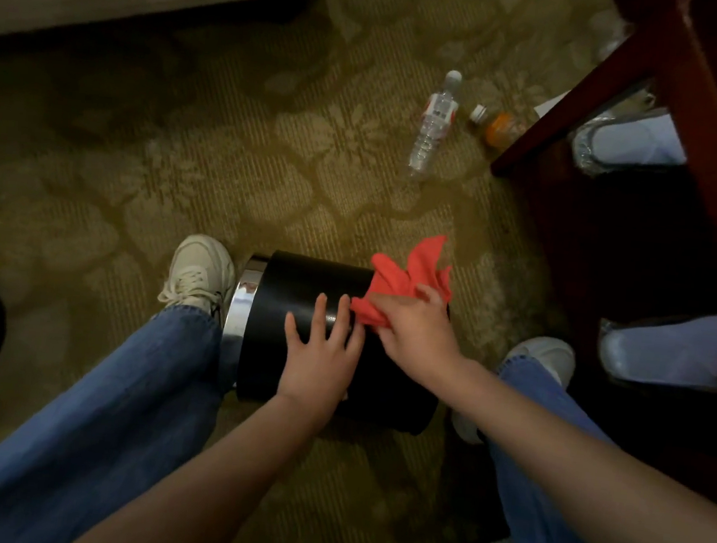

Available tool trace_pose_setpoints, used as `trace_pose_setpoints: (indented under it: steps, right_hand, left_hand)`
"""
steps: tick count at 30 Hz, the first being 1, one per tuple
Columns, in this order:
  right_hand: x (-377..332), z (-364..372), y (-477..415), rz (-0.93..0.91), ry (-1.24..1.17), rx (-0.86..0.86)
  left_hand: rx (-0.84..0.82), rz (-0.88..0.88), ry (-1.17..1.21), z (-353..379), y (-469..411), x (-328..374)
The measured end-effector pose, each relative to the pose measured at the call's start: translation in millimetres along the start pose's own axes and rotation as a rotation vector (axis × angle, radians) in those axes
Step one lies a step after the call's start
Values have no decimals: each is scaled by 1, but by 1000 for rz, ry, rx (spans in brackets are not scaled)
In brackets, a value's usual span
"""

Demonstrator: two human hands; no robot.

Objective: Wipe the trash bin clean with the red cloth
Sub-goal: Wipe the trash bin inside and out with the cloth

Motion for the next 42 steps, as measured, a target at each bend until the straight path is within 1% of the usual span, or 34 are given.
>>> trace_pose_setpoints:
  steps: [1,2,3,5,7,9,11,13,15,18,20,22,26,29,31,33,38,40,42]
  right_hand:
    - [0,0,1,-15,5,58]
    - [6,2,-2,-1,16,71]
    - [13,3,-7,55,34,44]
    - [34,7,-22,223,61,-35]
    - [54,7,-37,381,113,-146]
    - [67,7,-43,473,163,-256]
    - [71,6,-45,511,177,-268]
    - [61,7,-42,484,191,-213]
    - [39,9,-41,364,211,-131]
    - [3,13,-42,173,156,-57]
    - [-6,16,-44,100,123,-24]
    - [11,15,-43,123,121,-15]
    - [65,-1,-25,393,151,-136]
    - [70,-8,-18,422,153,-145]
    - [62,-8,-9,383,170,-136]
    - [54,-10,3,314,185,-164]
    - [37,-14,33,96,224,-245]
    - [39,-15,34,70,279,-298]
    - [46,-20,22,97,263,-297]
  left_hand:
    - [3,-3,-3,0,0,0]
    - [9,-4,-4,0,-1,0]
    - [14,-3,-5,0,0,0]
    - [31,4,-8,1,1,-1]
    - [34,7,-3,1,3,-1]
    - [28,11,14,2,4,0]
    - [23,10,25,2,5,-1]
    - [14,12,29,3,5,-2]
    - [28,12,26,3,3,-3]
    - [15,8,25,2,2,-1]
    - [3,6,24,1,1,-1]
    - [11,9,22,-1,-1,-3]
    - [17,32,25,-3,-2,-5]
    - [12,35,30,-2,-1,-6]
    - [11,34,21,1,3,-4]
    - [16,29,12,3,7,-3]
    - [37,20,7,2,6,-4]
    - [35,21,10,1,4,-3]
    - [38,19,8,2,4,-3]
Point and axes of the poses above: each hand's wrist, its own y-axis away from the middle knuckle, its own z-axis out of the palm, x = y × z, the point moved 2 cm from there along -y, towards the middle knuckle, and after that the axes turned 15 degrees about -z, right-handed, at the moved point
